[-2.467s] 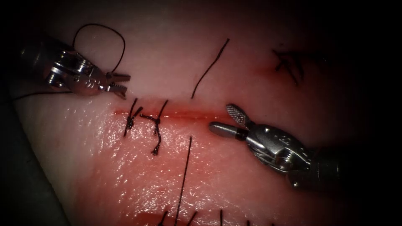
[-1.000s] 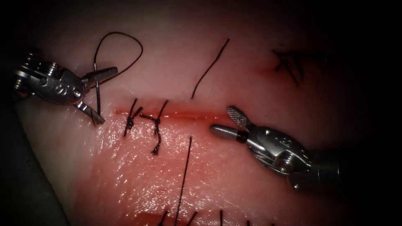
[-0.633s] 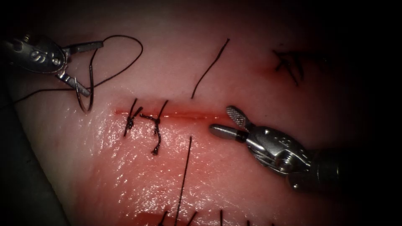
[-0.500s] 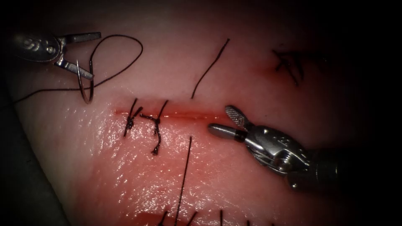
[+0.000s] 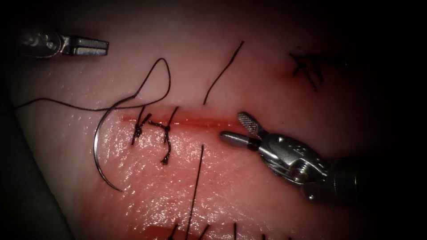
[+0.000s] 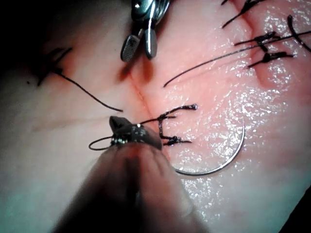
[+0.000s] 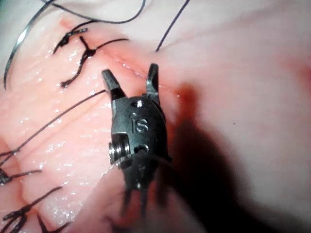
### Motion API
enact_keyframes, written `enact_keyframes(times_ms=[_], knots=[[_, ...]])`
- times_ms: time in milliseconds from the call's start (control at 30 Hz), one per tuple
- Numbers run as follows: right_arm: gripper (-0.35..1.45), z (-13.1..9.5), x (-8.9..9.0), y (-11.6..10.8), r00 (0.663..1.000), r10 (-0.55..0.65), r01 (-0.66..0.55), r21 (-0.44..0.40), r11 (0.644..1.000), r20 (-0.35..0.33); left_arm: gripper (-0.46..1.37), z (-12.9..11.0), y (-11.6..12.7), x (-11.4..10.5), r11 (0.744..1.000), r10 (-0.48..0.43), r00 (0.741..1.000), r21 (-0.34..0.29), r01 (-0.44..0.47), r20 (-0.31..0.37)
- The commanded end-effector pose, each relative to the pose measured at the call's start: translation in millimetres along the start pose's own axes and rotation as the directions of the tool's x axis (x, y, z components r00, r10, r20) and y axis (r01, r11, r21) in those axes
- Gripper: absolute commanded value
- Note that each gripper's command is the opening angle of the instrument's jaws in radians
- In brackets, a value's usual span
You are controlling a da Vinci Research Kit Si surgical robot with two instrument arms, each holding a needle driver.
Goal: Wound Closure
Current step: Drop the needle from the left gripper, then grab the suture with the left gripper
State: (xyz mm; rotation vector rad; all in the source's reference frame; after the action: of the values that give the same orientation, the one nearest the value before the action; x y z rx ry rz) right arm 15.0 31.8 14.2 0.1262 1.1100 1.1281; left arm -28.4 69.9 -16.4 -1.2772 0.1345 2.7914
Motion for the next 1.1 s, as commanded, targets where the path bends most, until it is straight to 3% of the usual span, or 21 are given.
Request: enact_keyframes(times_ms=[33,333,533,633,767,1100], knots=[[0.91,0.0,0.0,0.0,1.000,-0.001,0.001,-0.001,1.000,0.003,-0.35,0.4,0.5,-0.4,1.000,-0.015,1.000,-0.004,0.015,0.002],[0.91,-0.2,0.0,-0.1,1.000,-0.001,0.001,0.002,1.000,0.003,-0.35,1.4,3.1,-1.5,0.980,-0.189,0.981,-0.054,0.191,0.036],[0.91,-0.3,0.0,0.0,1.000,-0.001,0.001,0.002,1.000,0.004,-0.35,1.5,4.8,-0.2,0.976,-0.206,0.978,-0.070,0.208,0.034],[0.92,-0.4,0.2,0.0,1.000,0.000,0.000,0.003,1.000,0.005,-0.32,1.8,5.8,0.4,0.987,-0.131,0.991,-0.092,0.133,0.030],[0.92,-0.6,0.7,0.3,1.000,0.004,-0.004,0.004,1.000,0.007,-0.15,2.7,7.3,0.7,0.997,-0.002,1.000,-0.082,0.002,0.005],[0.93,-0.1,1.9,1.8,1.000,0.012,-0.012,0.005,1.000,0.013,0.36,5.4,10.6,0.9,0.989,0.111,0.989,-0.083,-0.119,-0.096]])
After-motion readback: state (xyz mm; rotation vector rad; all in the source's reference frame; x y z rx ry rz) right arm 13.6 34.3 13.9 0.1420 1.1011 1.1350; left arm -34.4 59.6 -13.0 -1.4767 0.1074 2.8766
